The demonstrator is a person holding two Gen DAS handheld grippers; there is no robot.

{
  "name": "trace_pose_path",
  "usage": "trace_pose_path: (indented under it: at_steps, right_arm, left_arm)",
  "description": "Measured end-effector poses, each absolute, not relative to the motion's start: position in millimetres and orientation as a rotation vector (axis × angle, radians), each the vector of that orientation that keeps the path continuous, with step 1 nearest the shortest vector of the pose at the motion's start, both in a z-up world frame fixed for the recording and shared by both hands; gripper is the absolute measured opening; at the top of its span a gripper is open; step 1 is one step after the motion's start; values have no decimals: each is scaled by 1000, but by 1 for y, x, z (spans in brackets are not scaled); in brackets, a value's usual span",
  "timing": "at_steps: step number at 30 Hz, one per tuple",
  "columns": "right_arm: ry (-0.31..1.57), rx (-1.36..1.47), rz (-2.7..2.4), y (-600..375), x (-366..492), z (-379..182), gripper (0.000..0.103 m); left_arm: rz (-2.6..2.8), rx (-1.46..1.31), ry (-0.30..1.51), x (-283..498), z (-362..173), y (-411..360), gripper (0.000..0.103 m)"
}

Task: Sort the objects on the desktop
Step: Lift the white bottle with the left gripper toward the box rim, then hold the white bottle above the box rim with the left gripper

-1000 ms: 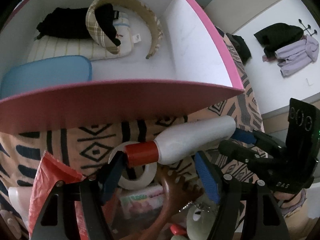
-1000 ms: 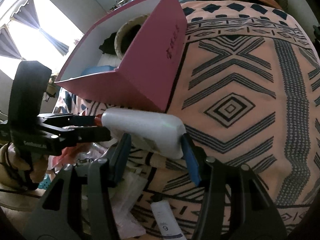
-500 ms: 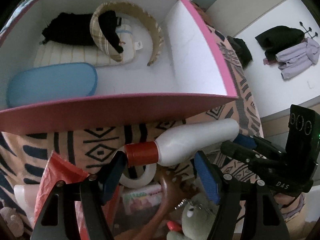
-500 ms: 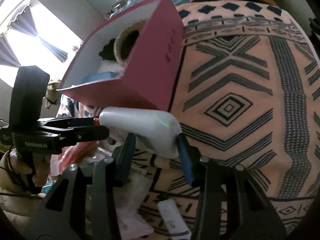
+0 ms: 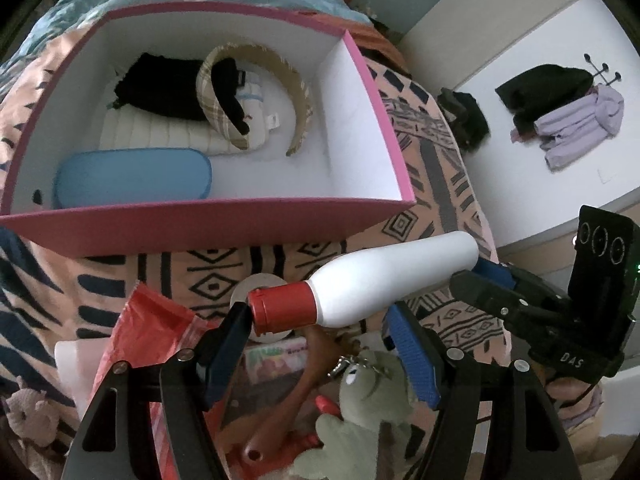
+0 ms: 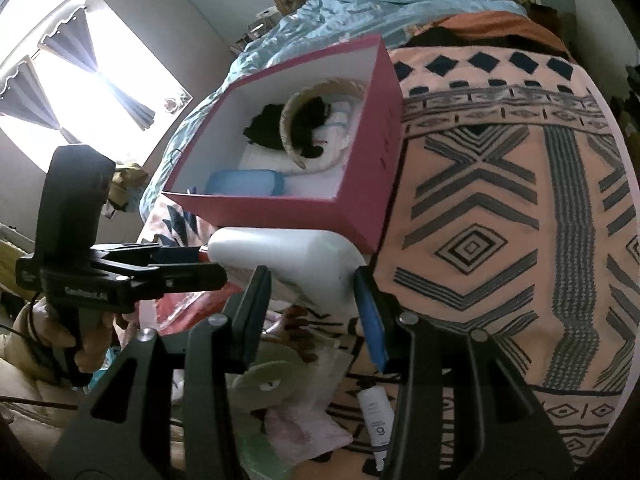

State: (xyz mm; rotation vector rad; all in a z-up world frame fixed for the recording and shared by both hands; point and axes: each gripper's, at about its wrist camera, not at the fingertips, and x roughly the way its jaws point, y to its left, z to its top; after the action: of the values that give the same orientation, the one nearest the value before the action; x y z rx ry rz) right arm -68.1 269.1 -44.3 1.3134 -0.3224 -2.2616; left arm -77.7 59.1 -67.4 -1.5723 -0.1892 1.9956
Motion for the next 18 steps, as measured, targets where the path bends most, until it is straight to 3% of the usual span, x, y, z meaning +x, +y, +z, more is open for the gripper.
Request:
trace_pose_path:
  at_steps: [18]
  right_arm:
    - [-276, 1249, -2263, 249, -78, -15, 46]
  left_arm:
    - [2100, -1462, -200, -85, -29, 36, 72]
